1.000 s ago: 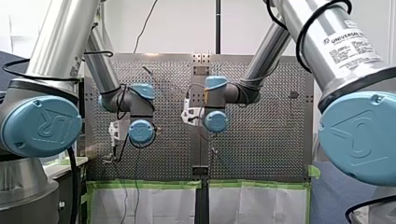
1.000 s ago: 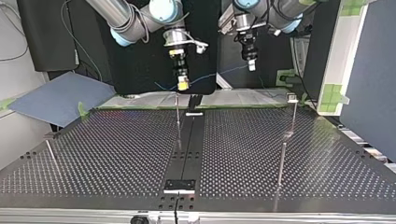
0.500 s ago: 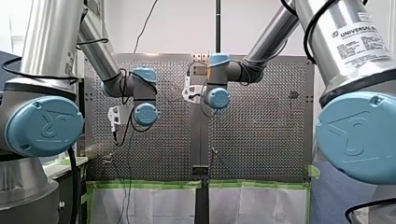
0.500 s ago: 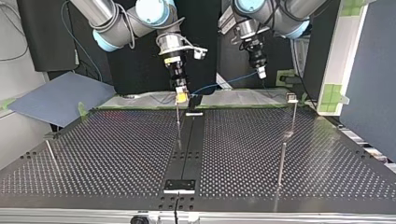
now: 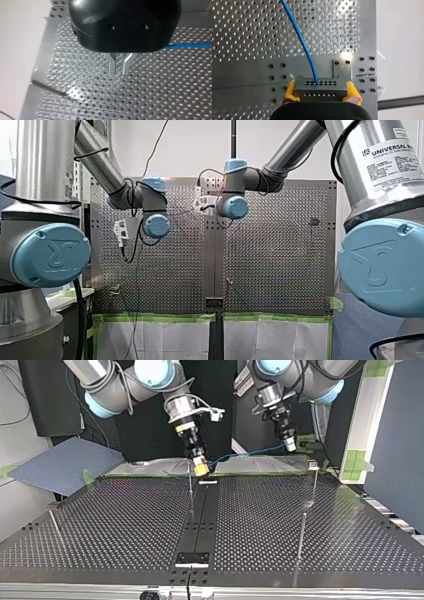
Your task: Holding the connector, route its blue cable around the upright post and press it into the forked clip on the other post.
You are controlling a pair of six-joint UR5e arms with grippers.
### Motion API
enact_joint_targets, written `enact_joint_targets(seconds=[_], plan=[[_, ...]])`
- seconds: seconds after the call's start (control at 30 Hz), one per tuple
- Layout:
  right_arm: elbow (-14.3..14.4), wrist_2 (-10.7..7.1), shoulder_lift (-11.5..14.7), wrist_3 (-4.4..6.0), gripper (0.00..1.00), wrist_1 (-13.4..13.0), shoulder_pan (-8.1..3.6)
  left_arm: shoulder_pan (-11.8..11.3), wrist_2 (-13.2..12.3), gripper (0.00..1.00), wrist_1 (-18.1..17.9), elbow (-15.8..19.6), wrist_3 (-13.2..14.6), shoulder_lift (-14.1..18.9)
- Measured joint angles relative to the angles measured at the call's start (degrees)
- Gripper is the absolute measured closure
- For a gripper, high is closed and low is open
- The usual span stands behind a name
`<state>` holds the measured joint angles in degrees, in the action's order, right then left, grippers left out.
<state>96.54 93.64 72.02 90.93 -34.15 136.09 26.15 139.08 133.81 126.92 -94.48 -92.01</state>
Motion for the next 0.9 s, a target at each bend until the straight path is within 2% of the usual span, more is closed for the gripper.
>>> enact_joint_targets(seconds=[0.13, 0.3, 0.63, 0.9], plan=[[-1.8, -1.22, 0.0, -0.03, 1.0, 2.0, -0.01, -0.6, 0.6, 0.82, 2.0, -1.7, -0.6, 2.0], [-4.0, -1.69, 0.0, 0.11, 1.0, 4.1, -0.18, -1.6, 1.2, 0.82, 4.9, -4.3, -1.0, 3.9], [-8.8, -2.57, 0.0, 0.21, 1.0, 7.9, -0.85, -3.8, 1.1, 0.82, 9.4, -9.3, -1.9, 4.5], [-12.7, -4.69, 0.0, 0.47, 1.0, 10.7, -1.58, -7.3, -1.4, 0.82, 12.9, -13.3, -1.9, 4.5]])
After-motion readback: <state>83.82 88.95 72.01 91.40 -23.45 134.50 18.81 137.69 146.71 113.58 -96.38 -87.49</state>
